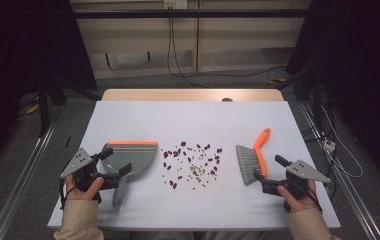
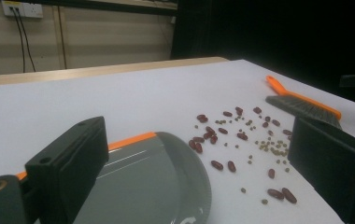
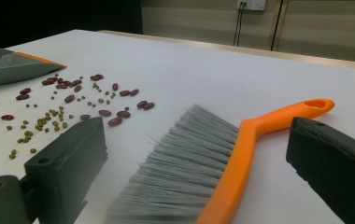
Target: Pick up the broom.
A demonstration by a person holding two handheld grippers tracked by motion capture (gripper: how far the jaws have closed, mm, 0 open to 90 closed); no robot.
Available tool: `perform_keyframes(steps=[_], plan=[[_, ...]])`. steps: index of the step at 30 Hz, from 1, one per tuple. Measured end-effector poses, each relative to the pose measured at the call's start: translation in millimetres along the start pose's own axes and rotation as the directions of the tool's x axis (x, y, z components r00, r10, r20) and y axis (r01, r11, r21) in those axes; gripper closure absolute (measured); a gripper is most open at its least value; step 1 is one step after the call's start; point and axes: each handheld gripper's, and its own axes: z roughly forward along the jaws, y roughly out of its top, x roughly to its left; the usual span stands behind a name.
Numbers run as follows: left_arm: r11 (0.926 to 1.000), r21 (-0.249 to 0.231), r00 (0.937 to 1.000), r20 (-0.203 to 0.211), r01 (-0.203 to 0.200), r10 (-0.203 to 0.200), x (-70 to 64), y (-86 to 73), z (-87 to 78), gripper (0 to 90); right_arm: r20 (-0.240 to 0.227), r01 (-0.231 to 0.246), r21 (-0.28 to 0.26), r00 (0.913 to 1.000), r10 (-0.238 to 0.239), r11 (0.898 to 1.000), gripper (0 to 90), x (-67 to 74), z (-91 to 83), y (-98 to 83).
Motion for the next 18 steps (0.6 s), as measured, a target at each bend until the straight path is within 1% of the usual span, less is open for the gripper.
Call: perform_keyframes(steps=[5,9,13,17,18], plan=[[1.0000,-0.007,1.0000,-0.001,0.004,-0.004,0.4,-0.3,-0.7,5.1,0.000,0.009,0.009,1.0000,-0.009,1.000,4.6,0.7,1.7,0.4],[1.0000,-0.003,1.0000,0.000,0.000,0.000,0.8,-0.6,-0.8,5.1,0.006,0.012,0.010,0.9999,-0.012,1.000,4.5,-0.4,2.6,1.6],[1.0000,-0.001,1.0000,-0.001,0.001,-0.001,0.1,-0.3,-0.7,5.1,0.034,0.024,0.027,0.9991,-0.025,0.999,4.4,-1.7,5.1,5.0],[1.0000,-0.005,1.0000,-0.003,-0.005,0.005,0.0,-0.1,-0.7,5.1,0.073,0.022,0.038,0.9970,-0.025,0.999,4.4,-3.2,10.0,13.4],[1.0000,-0.006,1.0000,-0.004,-0.008,0.008,-0.2,0.2,-1.0,5.1,0.085,0.015,0.040,0.9962,-0.018,0.999,4.4,-4.1,11.5,15.8]])
